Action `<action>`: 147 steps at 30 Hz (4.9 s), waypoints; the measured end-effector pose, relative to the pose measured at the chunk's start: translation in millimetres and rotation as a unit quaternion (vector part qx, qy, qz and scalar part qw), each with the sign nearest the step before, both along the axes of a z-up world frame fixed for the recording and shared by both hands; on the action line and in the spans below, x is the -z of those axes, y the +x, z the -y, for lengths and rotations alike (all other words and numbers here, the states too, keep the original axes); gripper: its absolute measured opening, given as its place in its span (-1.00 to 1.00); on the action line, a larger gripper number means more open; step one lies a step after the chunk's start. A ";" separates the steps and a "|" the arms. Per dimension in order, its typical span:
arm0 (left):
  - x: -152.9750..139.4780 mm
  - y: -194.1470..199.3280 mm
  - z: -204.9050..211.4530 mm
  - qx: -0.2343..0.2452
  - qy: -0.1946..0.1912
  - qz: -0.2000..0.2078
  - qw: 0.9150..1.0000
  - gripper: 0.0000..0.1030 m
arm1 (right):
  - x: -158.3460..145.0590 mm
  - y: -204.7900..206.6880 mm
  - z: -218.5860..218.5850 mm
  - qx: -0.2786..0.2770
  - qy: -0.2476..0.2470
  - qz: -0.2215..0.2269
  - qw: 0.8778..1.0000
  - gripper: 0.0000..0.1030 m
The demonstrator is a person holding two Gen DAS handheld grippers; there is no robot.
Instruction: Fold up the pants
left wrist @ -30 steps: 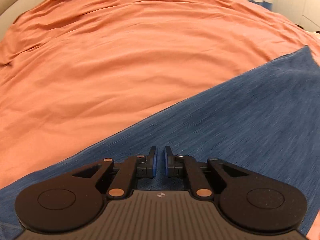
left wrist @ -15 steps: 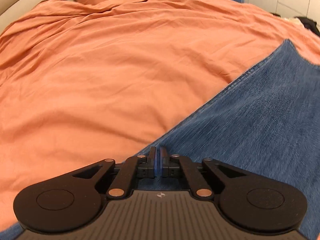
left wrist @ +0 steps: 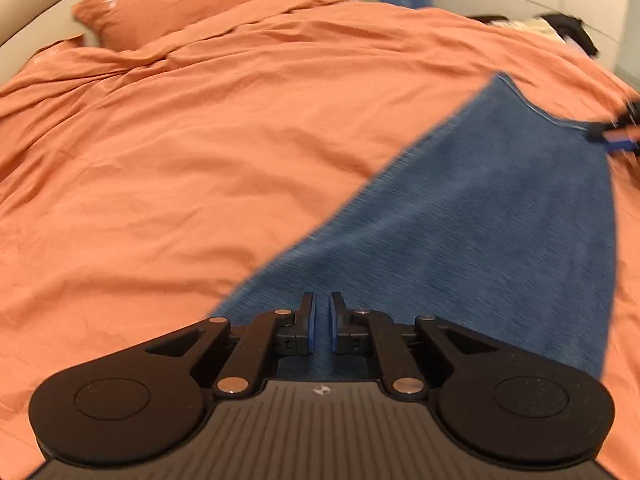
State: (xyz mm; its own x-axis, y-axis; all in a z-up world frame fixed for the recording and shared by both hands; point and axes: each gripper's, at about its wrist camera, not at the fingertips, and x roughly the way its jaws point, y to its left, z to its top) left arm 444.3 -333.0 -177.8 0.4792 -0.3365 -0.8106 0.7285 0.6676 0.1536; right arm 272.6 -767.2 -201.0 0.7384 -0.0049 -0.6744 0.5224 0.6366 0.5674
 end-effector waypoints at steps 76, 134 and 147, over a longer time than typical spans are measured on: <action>18.9 42.6 32.1 0.014 0.042 -0.001 0.999 -0.69 | -38.1 73.3 22.1 -0.289 -0.048 0.022 0.956 -0.81; -101.9 -93.2 -349.0 -0.203 -0.184 -0.115 0.955 -0.20 | -84.6 83.5 -541.2 -0.467 -0.061 -0.028 0.882 -0.45; -18.8 -38.2 -284.1 -0.240 -0.218 -0.153 0.933 -0.11 | -58.9 33.0 -466.5 -0.366 -0.220 -0.044 0.903 -0.46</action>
